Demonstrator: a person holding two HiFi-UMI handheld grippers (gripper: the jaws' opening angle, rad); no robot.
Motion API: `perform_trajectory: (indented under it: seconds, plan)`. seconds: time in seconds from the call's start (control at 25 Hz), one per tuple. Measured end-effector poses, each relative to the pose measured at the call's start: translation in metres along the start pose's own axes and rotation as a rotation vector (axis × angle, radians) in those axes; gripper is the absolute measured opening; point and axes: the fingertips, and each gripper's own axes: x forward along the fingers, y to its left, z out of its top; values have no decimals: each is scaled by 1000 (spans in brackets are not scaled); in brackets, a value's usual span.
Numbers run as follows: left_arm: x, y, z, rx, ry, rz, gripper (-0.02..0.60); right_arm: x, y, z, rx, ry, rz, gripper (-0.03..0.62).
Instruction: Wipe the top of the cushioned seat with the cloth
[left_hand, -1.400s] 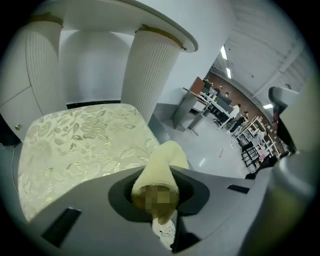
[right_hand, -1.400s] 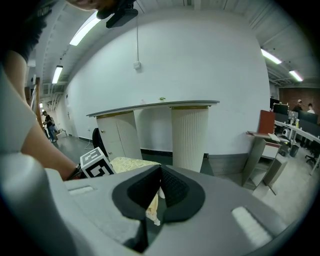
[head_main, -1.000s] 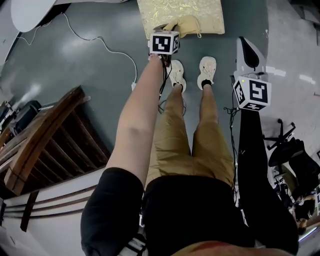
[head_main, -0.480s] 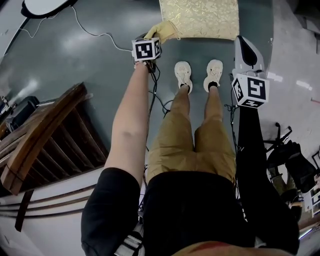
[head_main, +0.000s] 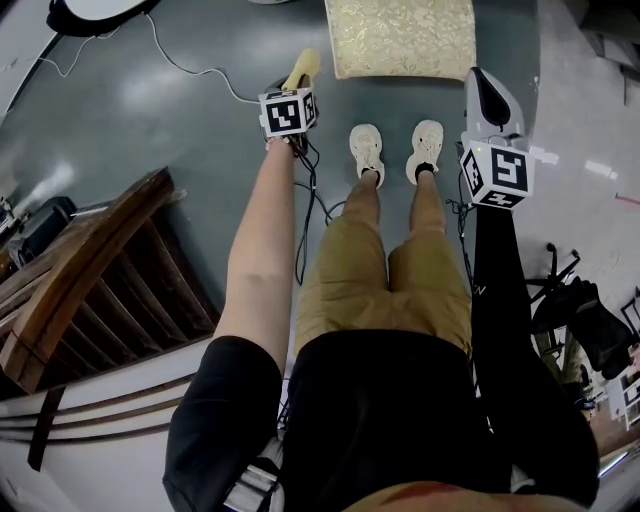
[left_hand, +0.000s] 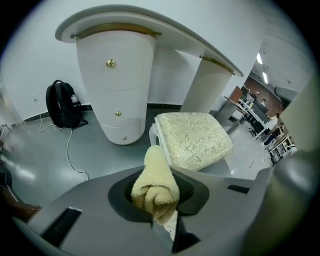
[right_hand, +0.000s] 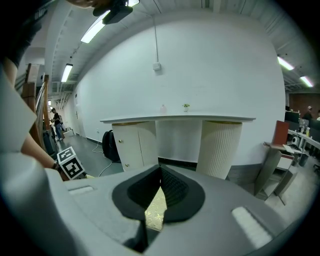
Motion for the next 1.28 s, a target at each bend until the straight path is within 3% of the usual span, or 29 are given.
perform_trajectory:
  seconds: [0.24, 0.6, 0.8, 1.12, 1.28]
  plan:
    - [-71, -24, 40, 66, -134, -15, 69, -27, 1, 52, -12, -50, -29, 2]
    - [-264, -71, 197, 156, -662, 28, 67, -76, -2, 162, -56, -193, -74, 2]
    - [-370, -103, 259, 246, -891, 31, 67, -107, 0, 213, -76, -271, -87, 2]
    - [-471, -144, 293, 320, -1078, 13, 67, -138, 9, 281, -149, -372, -71, 2]
    - [-498, -152, 299, 344, -1129, 5, 67, -147, 13, 300, -154, -408, -68, 2]
